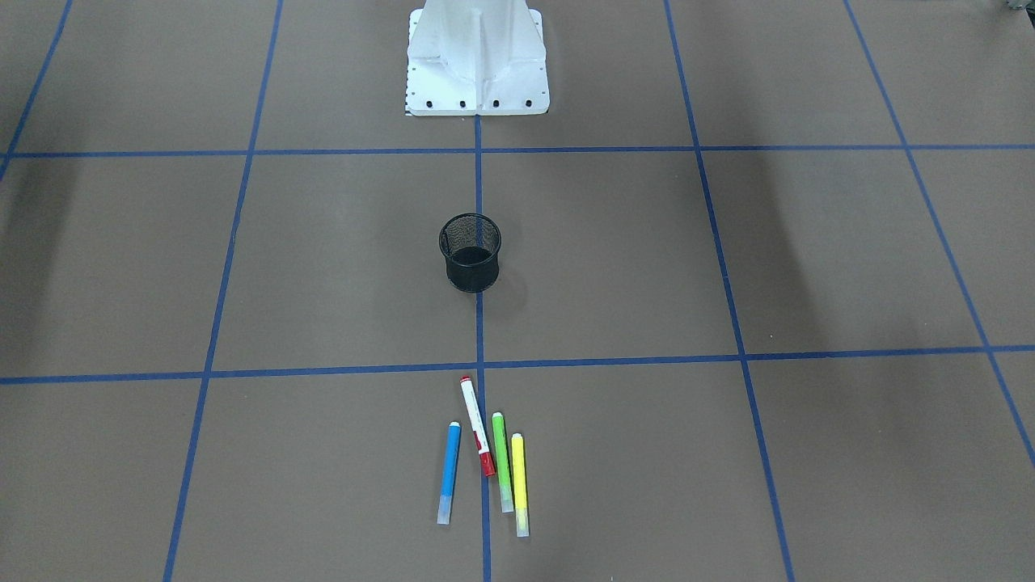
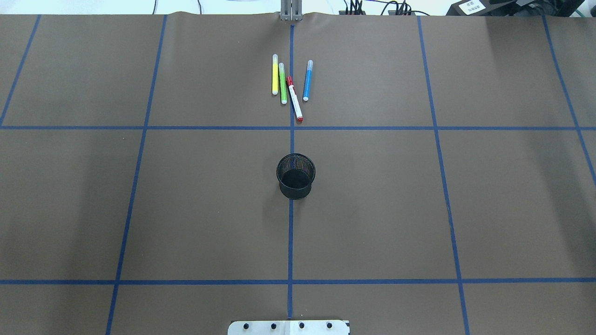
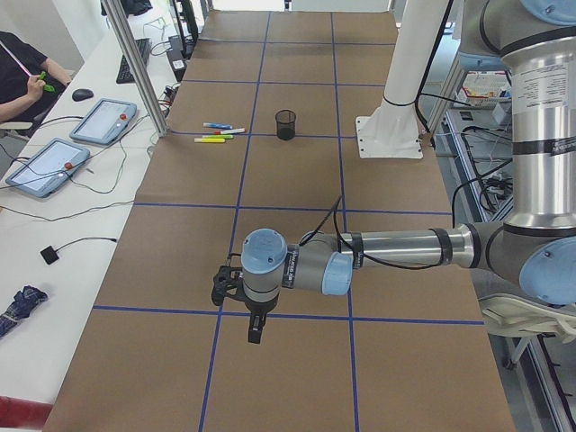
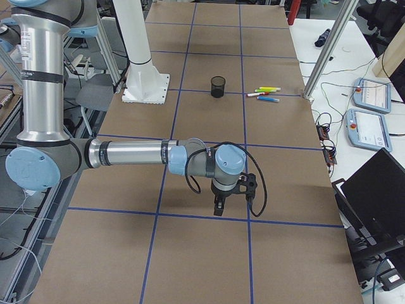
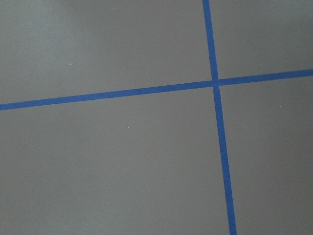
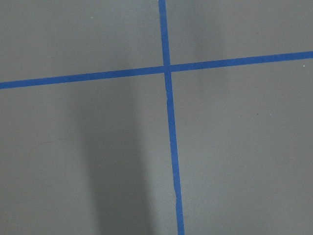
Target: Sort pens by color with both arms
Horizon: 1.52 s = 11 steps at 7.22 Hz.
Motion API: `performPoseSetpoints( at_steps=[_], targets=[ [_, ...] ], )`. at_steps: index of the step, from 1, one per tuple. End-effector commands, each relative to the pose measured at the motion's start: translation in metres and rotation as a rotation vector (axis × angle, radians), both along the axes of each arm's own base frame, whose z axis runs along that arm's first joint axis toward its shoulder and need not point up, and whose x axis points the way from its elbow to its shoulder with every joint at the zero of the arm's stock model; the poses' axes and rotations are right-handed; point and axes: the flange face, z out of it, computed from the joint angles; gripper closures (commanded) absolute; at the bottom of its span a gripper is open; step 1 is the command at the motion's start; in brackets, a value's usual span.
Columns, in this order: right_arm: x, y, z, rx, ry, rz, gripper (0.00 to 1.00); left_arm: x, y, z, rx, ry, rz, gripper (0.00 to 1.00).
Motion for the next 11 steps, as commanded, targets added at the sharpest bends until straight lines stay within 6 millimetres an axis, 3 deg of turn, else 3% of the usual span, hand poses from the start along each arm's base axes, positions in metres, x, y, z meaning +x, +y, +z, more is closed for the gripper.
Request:
performPoseSetpoints(
  at_steps=[1, 7, 11],
  targets=[
    [0.0, 0.0, -0.001, 0.002, 0.003, 0.0, 0.0, 0.001, 0.001, 0.005, -0.01, 0.002, 0.001, 0.0],
    [0.001, 0.002, -0.004, 0.011, 0.008, -0.001, 0.0, 0.0, 0.005, 0.009, -0.021, 0.005, 0.0, 0.0],
    [0.002, 0.006, -0.003, 0.016, 0.011, -0.002, 0.0, 0.003, 0.019, 0.014, -0.038, 0.054, 0.005, 0.0]
  ],
)
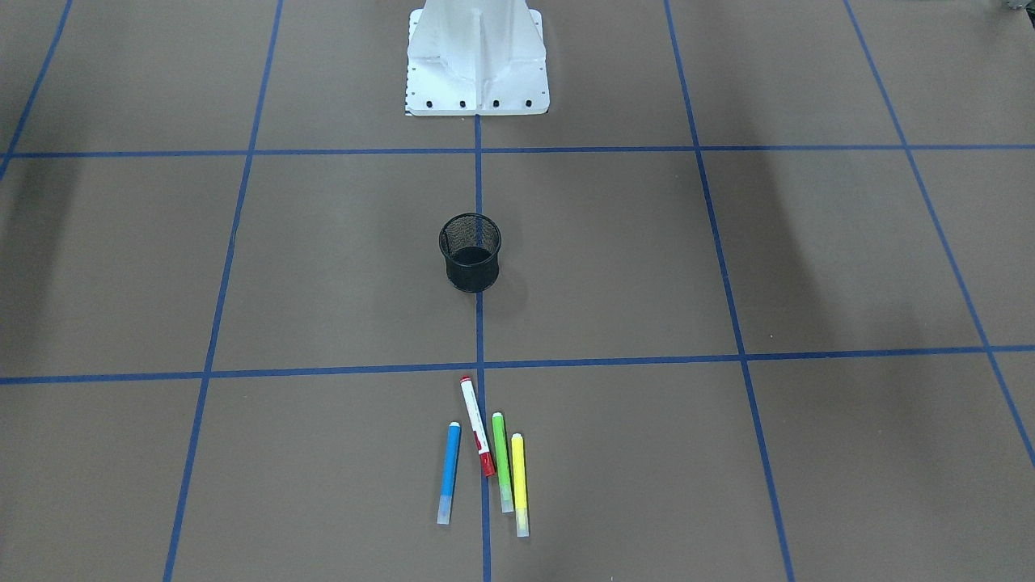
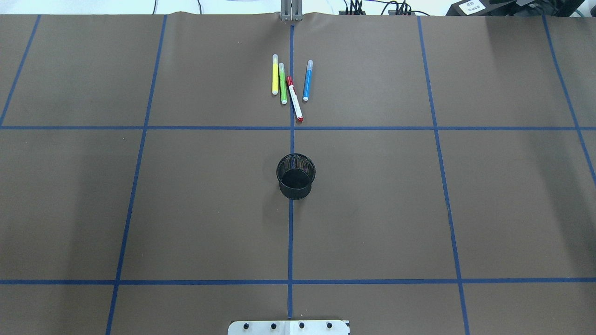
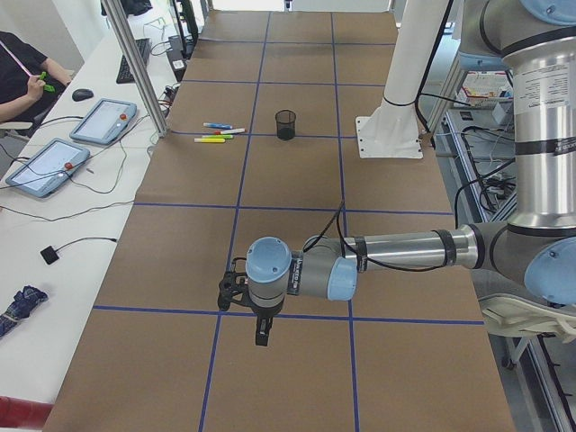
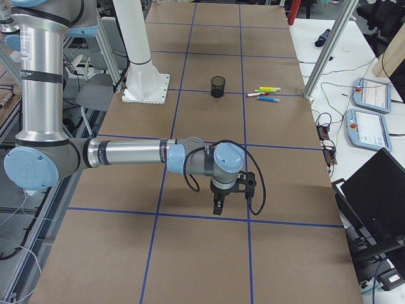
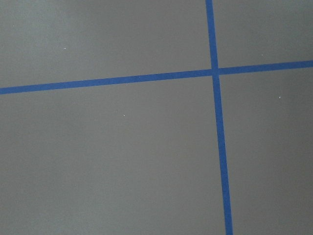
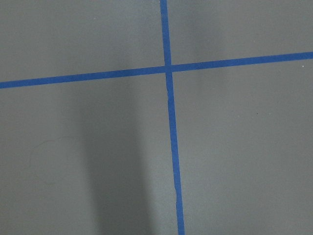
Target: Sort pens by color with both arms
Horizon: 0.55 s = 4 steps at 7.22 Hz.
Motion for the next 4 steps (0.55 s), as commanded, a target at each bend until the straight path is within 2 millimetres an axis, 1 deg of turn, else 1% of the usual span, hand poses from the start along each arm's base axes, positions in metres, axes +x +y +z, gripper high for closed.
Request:
performPoseSetpoints(
  at_steps=[1, 4],
  targets=[
    [0.001, 0.0006, 0.0011, 0.007, 0.011, -0.003, 0.0, 0.0005, 0.0056, 0.0037, -0.01, 0.005, 0.001, 0.0],
    [0.0009, 0.0034, 0.003, 0.003, 0.009, -0.003, 0.0, 0.0002, 0.0063, 0.0076, -0.015, 0.0, 0.001, 0.0]
  ],
)
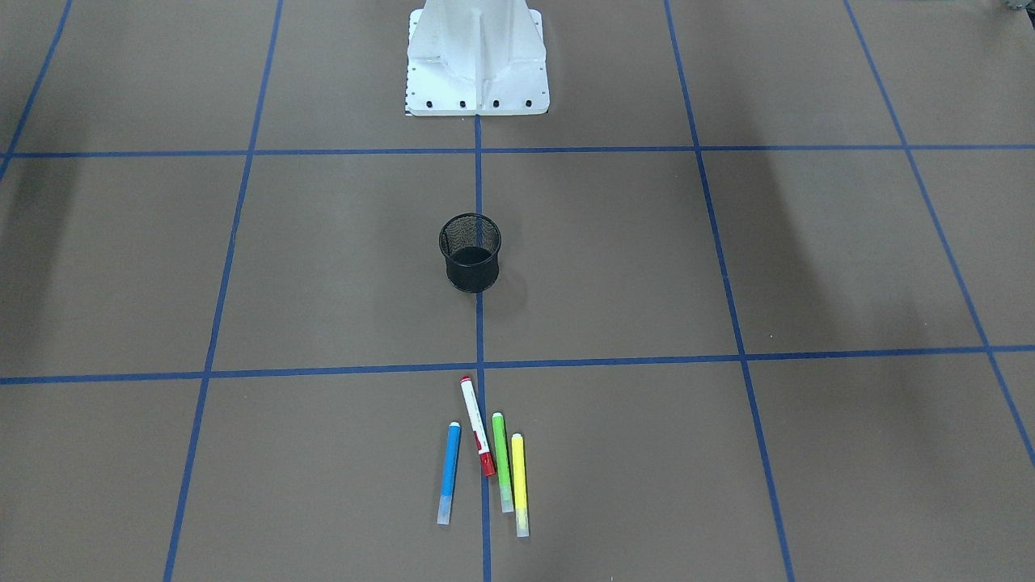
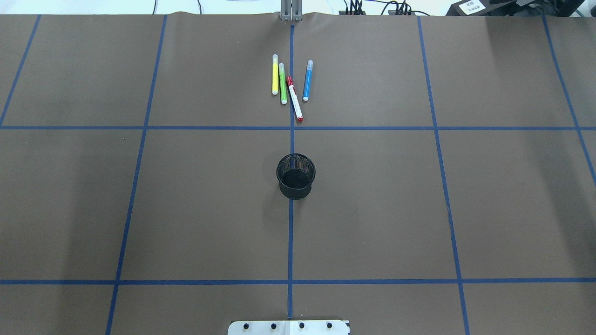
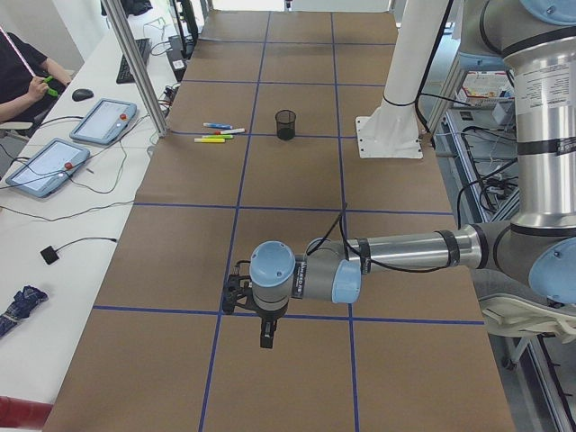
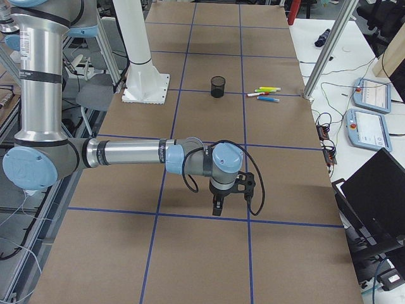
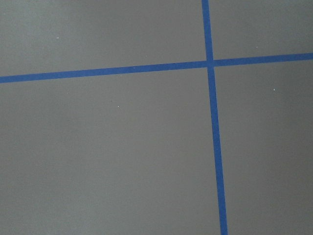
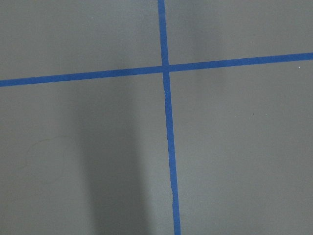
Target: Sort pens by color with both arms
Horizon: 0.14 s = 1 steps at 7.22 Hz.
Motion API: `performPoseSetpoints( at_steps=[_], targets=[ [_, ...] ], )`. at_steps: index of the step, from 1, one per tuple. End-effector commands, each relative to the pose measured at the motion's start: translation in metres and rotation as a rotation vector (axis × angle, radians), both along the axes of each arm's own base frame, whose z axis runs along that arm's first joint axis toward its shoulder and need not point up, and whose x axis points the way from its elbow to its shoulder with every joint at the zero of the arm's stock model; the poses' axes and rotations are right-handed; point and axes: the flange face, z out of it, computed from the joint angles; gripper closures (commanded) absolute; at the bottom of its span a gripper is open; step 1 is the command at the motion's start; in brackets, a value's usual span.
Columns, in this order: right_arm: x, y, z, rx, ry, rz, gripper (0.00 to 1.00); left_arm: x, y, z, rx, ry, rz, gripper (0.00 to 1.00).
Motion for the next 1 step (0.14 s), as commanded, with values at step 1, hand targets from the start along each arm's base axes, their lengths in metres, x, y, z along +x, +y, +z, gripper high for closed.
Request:
performPoseSetpoints(
  at_steps=[1],
  targets=[
    [0.0012, 0.0013, 0.0002, -0.002, -0.002, 0.004, 0.0, -0.0002, 0.0004, 0.0011, -0.001, -0.003, 0.0, 0.0]
  ],
)
